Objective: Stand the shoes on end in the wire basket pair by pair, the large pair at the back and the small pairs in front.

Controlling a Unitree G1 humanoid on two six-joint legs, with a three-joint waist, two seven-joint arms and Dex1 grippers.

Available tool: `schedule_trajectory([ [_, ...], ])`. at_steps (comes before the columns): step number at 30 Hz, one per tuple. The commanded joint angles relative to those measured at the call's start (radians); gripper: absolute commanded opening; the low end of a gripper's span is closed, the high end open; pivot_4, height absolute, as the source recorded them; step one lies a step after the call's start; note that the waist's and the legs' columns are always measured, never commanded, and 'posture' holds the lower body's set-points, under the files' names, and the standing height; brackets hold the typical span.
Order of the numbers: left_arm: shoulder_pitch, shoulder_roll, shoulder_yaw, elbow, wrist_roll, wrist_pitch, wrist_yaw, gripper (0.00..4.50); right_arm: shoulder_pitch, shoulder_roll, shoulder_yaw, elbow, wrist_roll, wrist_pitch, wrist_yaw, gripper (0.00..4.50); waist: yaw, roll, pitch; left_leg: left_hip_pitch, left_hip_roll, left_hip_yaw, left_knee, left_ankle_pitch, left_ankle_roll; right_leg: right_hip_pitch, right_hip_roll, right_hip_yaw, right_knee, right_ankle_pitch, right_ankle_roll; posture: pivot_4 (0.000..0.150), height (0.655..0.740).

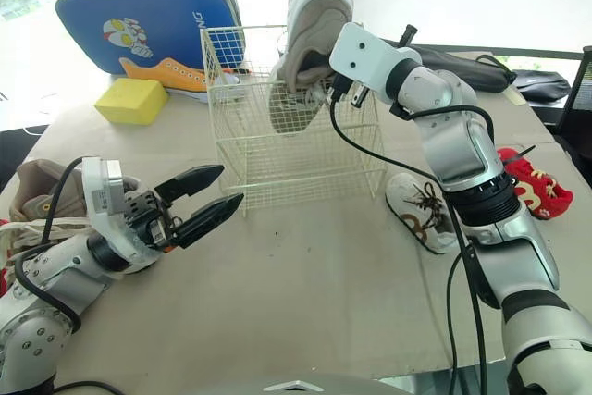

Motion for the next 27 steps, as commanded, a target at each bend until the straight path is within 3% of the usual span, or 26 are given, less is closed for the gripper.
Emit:
schedule_trajectory([
  [1, 0.0, 0.0, 0.015, -0.025, 0.0, -0.023, -0.004, 4.5, -0.001, 0.042, -0.085, -0.007, 0.086, 0.057, 0.005, 2.01, 0.0, 0.0, 0.0, 0.0, 0.0, 0.0, 0.0, 0.0, 0.0, 0.0, 0.0, 0.0, 0.0, 0.0, 0.0, 0.15, 0.74],
  [4, -0.003, 0.002, 0.014, -0.023, 0.0, -0.023, -0.006, 4.5, -0.003, 0.071, -0.211, -0.064, 0.226, 0.239, 0.045, 3.31, 0.004, 0.001, 0.001, -0.002, 0.0, -0.001, 0.0, 0.0, 0.0, -0.001, 0.0, 0.0, 0.0, 0.0, 0.0, 0.15, 0.74],
  [11, -0.013, 0.008, 0.013, -0.012, -0.004, -0.016, -0.014, 4.5, 0.041, 0.012, -0.385, -0.19, 0.423, 0.559, 0.058, 3.31, 0.011, 0.001, 0.001, -0.005, -0.002, -0.003, 0.001, -0.001, 0.002, -0.002, -0.002, -0.001, -0.001, 0.0, -0.001, 0.15, 0.74],
  [18, -0.044, 0.018, -0.001, 0.001, -0.013, 0.0, -0.013, 4.5, 0.13, 0.011, -0.377, -0.198, 0.47, 0.659, -0.003, 3.31, 0.004, 0.001, 0.001, -0.005, -0.001, -0.003, 0.001, -0.003, 0.005, -0.002, -0.001, -0.002, -0.001, 0.0, 0.0, 0.15, 0.74],
  [21, -0.057, 0.019, -0.007, 0.006, -0.013, 0.008, -0.014, 4.5, 0.14, 0.059, -0.371, -0.145, 0.491, 0.655, -0.028, 2.51, 0.003, 0.001, 0.001, -0.005, -0.001, -0.002, 0.001, -0.003, 0.005, -0.002, -0.001, -0.002, -0.001, 0.0, 0.0, 0.15, 0.74],
  [24, -0.063, 0.022, -0.007, 0.007, -0.015, 0.014, -0.014, 4.5, 0.143, 0.096, -0.386, -0.139, 0.542, 0.696, -0.028, 0.88, 0.005, 0.001, 0.001, -0.005, -0.001, -0.002, 0.001, -0.002, 0.004, -0.002, -0.001, -0.002, -0.001, 0.0, 0.0, 0.15, 0.74],
  [26, -0.065, 0.024, -0.003, 0.006, -0.018, 0.017, -0.011, 4.5, 0.148, 0.105, -0.397, -0.158, 0.57, 0.732, -0.034, 0.05, 0.007, 0.001, 0.001, -0.005, -0.001, -0.003, 0.001, -0.002, 0.004, -0.002, -0.001, -0.002, -0.001, 0.0, 0.0, 0.15, 0.74],
  [27, -0.063, 0.025, -0.001, 0.004, -0.019, 0.018, -0.01, 4.5, 0.153, 0.111, -0.411, -0.18, 0.59, 0.766, -0.039, 0.05, 0.008, 0.001, 0.001, -0.005, -0.001, -0.003, 0.002, -0.002, 0.004, -0.002, -0.001, -0.002, -0.001, 0.0, 0.0, 0.15, 0.74],
])
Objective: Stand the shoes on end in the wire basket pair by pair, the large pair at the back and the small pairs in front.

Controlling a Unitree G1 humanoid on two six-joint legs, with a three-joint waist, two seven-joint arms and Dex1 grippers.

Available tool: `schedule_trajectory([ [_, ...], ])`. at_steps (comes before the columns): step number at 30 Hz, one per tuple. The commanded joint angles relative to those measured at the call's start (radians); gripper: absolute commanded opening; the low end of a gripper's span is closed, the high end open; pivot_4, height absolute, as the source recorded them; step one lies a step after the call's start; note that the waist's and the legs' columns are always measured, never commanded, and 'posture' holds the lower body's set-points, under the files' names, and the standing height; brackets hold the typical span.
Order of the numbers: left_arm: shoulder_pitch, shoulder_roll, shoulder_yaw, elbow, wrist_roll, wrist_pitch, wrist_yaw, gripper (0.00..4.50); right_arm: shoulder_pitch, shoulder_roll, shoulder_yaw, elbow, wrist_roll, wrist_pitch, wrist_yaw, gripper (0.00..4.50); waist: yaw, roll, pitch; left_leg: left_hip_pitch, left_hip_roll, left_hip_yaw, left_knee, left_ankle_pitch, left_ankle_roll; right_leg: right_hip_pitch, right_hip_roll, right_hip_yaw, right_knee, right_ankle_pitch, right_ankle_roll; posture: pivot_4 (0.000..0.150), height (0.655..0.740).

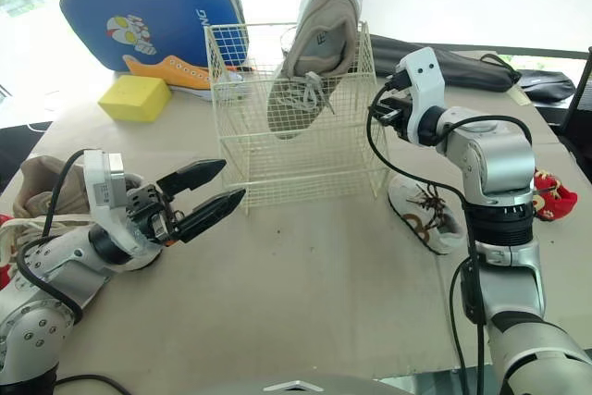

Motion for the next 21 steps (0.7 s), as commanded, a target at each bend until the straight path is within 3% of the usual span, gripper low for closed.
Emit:
schedule_trajectory([
  [1, -0.01, 0.011, 0.011, -0.015, -0.022, 0.001, -0.002, 4.5, 0.014, 0.006, -0.039, -0.082, 0.087, 0.105, -0.006, 0.05, 0.001, 0.0, 0.0, 0.0, -0.001, 0.0, 0.0, 0.0, 0.0, 0.0, 0.0, 0.0, 0.0, 0.0, 0.0, 0.15, 0.74],
  [6, 0.009, 0.015, 0.023, -0.021, -0.027, 0.003, 0.003, 4.5, 0.024, 0.055, -0.148, -0.271, 0.172, 0.357, -0.075, 0.05, 0.002, 0.0, 0.0, 0.0, -0.001, -0.001, 0.0, 0.0, 0.001, 0.0, -0.001, 0.0, 0.0, 0.0, 0.0, 0.15, 0.74],
  [9, 0.016, 0.021, 0.022, -0.02, -0.026, 0.005, 0.0, 4.5, 0.017, 0.134, -0.214, -0.378, 0.138, 0.51, -0.18, 0.05, 0.001, 0.0, 0.0, 0.0, -0.001, -0.001, -0.001, -0.001, 0.001, -0.001, 0.0, 0.0, 0.001, 0.0, 0.0, 0.15, 0.74],
  [17, -0.038, 0.046, 0.005, 0.054, 0.024, 0.001, -0.01, 4.5, 0.068, 0.372, -0.243, -0.541, 0.084, 0.524, -0.458, 0.05, -0.001, 0.001, 0.0, 0.0, -0.001, -0.001, -0.001, 0.0, 0.0, -0.002, 0.0, 0.0, 0.002, 0.0, 0.0, 0.15, 0.74],
  [21, -0.077, 0.054, -0.007, 0.083, 0.045, 0.009, -0.007, 4.5, 0.116, 0.431, -0.226, -0.601, 0.123, 0.524, -0.522, 0.05, -0.002, 0.001, 0.0, 0.0, -0.001, -0.001, -0.001, 0.003, -0.005, -0.002, 0.001, -0.001, 0.002, 0.0, 0.001, 0.15, 0.74],
])
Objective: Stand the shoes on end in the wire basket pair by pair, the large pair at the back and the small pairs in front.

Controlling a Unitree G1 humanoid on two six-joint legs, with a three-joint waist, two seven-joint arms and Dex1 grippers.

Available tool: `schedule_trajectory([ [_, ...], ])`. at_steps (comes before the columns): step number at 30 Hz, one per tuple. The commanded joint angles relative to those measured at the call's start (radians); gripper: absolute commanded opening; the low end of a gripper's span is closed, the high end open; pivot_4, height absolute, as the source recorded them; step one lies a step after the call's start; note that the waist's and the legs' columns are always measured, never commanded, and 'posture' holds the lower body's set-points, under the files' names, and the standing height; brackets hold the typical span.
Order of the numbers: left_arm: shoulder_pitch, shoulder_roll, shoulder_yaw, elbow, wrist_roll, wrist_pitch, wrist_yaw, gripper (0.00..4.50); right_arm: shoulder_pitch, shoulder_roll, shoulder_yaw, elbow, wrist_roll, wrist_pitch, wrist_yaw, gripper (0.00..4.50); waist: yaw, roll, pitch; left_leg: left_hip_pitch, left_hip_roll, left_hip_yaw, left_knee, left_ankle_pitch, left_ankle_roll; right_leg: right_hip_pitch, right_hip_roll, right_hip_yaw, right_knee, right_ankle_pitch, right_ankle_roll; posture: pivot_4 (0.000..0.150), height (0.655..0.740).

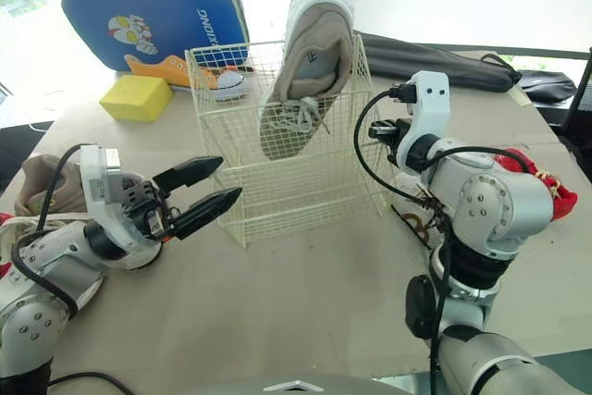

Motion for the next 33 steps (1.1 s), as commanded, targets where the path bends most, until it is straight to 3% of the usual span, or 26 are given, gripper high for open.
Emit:
schedule_trajectory([
  [1, -0.03, 0.017, -0.012, 0.031, 0.028, 0.011, 0.006, 4.5, 0.038, 0.033, 0.018, -0.087, 0.07, 0.007, -0.041, 0.3, 0.0, 0.0, 0.0, 0.0, 0.0, 0.0, 0.0, 0.0, 0.0, 0.0, 0.0, 0.0, 0.0, 0.0, 0.0, 0.15, 0.74],
  [3, -0.056, 0.026, -0.019, 0.059, 0.053, 0.008, -0.002, 4.5, 0.054, 0.021, 0.031, -0.114, 0.113, 0.007, -0.035, 0.76, 0.002, 0.0, 0.0, 0.0, 0.0, 0.0, 0.0, 0.0, 0.0, 0.0, 0.0, 0.0, 0.0, 0.0, 0.0, 0.15, 0.74],
  [6, -0.082, 0.034, -0.019, 0.086, 0.061, 0.013, -0.015, 4.5, 0.039, -0.05, 0.041, -0.142, 0.199, 0.007, 0.021, 2.19, -0.002, 0.0, 0.0, 0.0, 0.0, 0.0, 0.0, 0.001, -0.001, 0.0, 0.0, 0.0, 0.0, 0.0, 0.0, 0.15, 0.74],
  [8, -0.095, 0.034, 0.003, 0.088, 0.017, 0.032, -0.018, 4.5, 0.039, -0.182, 0.028, -0.169, 0.296, 0.007, 0.135, 3.11, -0.002, 0.0, 0.0, 0.0, 0.0, 0.0, 0.0, 0.001, -0.001, 0.0, 0.0, 0.0, 0.0, -0.001, 0.001, 0.15, 0.74],
  [11, -0.1, 0.032, 0.057, 0.083, -0.073, 0.064, -0.016, 4.5, 0.047, -0.356, -0.041, -0.17, 0.395, -0.023, 0.302, 3.11, -0.001, 0.0, 0.0, 0.0, 0.0, 0.0, 0.0, -0.001, 0.002, 0.0, 0.0, -0.001, -0.001, -0.001, 0.003, 0.15, 0.74],
  [12, -0.097, 0.032, 0.085, 0.084, -0.123, 0.08, -0.012, 4.5, 0.084, -0.44, -0.043, -0.165, 0.399, -0.117, 0.376, 3.11, -0.001, -0.001, 0.0, 0.0, 0.001, 0.0, 0.0, -0.001, 0.003, 0.0, 0.0, -0.001, -0.001, -0.002, 0.003, 0.15, 0.74],
  [16, -0.062, 0.03, 0.194, 0.093, -0.219, 0.111, 0.052, 4.5, 0.29, -0.656, -0.071, -0.127, 0.414, -0.433, 0.692, 4.49, 0.0, -0.003, 0.001, -0.001, 0.001, 0.0, 0.0, -0.003, 0.006, 0.002, -0.001, -0.001, -0.004, -0.003, 0.005, 0.15, 0.74],
  [19, -0.024, 0.034, 0.257, 0.09, -0.301, 0.155, 0.129, 4.5, 0.342, -0.688, -0.067, -0.1, 0.433, -0.652, 0.837, 4.49, -0.006, -0.002, 0.002, 0.0, 0.003, 0.002, 0.0, -0.004, 0.007, 0.003, -0.001, 0.0, -0.005, -0.003, 0.007, 0.15, 0.74],
  [26, 0.092, 0.059, 0.293, 0.044, -0.159, 0.185, 0.322, 4.5, 0.358, -0.621, 0.108, -0.13, 0.417, -0.919, 0.889, 4.49, 0.005, -0.004, 0.002, 0.001, 0.006, 0.002, 0.001, -0.004, 0.006, 0.003, -0.001, -0.003, -0.004, -0.004, 0.007, 0.15, 0.74],
  [29, 0.117, 0.051, 0.305, 0.04, -0.098, 0.154, 0.337, 4.5, 0.361, -0.6, 0.185, -0.113, 0.403, -0.983, 0.891, 4.49, 0.011, -0.004, 0.002, 0.0, 0.005, 0.002, 0.0, -0.004, 0.006, 0.003, -0.002, -0.003, -0.004, -0.003, 0.006, 0.15, 0.74],
  [33, 0.26, 0.047, 0.392, 0.016, -0.085, 0.171, 0.271, 4.5, 0.367, -0.622, 0.332, -0.05, 0.305, -1.084, 0.957, 4.49, 0.009, -0.005, 0.002, 0.0, 0.005, 0.003, 0.001, -0.006, 0.001, 0.002, -0.003, -0.002, -0.005, -0.003, 0.005, 0.15, 0.74],
])
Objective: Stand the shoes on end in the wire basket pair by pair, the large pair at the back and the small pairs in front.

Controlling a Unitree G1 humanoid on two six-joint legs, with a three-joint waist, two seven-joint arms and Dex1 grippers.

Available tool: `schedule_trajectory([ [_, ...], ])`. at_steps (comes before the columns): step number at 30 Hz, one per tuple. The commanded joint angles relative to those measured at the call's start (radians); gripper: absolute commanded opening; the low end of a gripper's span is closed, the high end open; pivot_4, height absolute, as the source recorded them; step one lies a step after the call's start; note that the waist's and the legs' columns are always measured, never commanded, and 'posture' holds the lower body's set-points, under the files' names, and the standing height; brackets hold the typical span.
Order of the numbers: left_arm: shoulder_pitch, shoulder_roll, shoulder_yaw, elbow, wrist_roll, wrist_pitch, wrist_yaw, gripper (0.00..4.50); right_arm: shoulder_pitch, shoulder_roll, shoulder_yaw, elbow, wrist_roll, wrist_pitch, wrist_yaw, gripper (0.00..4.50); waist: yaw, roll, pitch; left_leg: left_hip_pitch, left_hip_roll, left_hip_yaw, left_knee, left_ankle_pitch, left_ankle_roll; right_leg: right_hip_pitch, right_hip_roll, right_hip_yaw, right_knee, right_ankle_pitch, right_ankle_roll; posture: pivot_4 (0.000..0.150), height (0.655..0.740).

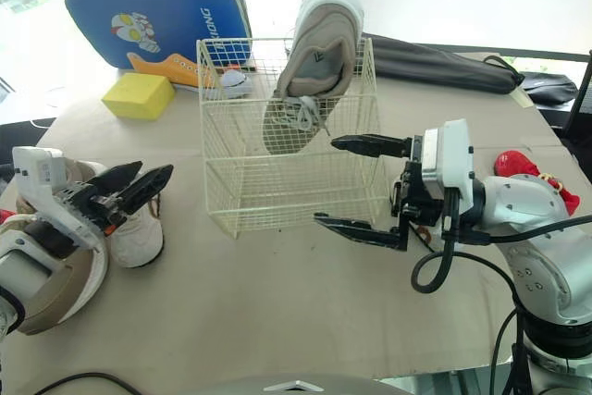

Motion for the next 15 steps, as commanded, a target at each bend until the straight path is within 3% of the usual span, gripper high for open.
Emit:
schedule_trajectory([
  [1, 0.114, -0.002, 0.11, -0.057, 0.012, -0.01, -0.078, 4.5, 0.001, -0.015, 0.074, 0.038, -0.055, -0.09, 0.042, 4.49, -0.003, 0.0, 0.0, 0.0, 0.0, 0.0, 0.0, 0.0, 0.0, 0.0, 0.0, 0.0, 0.0, 0.0, 0.0, 0.15, 0.74],
  [10, 0.378, -0.04, 0.395, 0.002, -0.03, 0.001, -0.189, 4.5, -0.027, -0.018, 0.109, 0.107, 0.003, -0.146, 0.118, 4.49, 0.004, -0.001, 0.001, -0.001, 0.0, -0.001, 0.0, 0.0, 0.0, -0.001, -0.006, -0.002, 0.001, -0.001, 0.001, 0.15, 0.74],
  [15, 0.413, 0.051, 0.487, 0.214, -0.024, 0.075, -0.241, 4.5, -0.045, -0.012, 0.135, 0.136, 0.009, -0.166, 0.141, 4.49, 0.013, -0.001, 0.001, -0.001, 0.001, -0.001, 0.0, 0.0, 0.0, -0.001, -0.005, -0.004, 0.001, -0.001, 0.001, 0.15, 0.74],
])
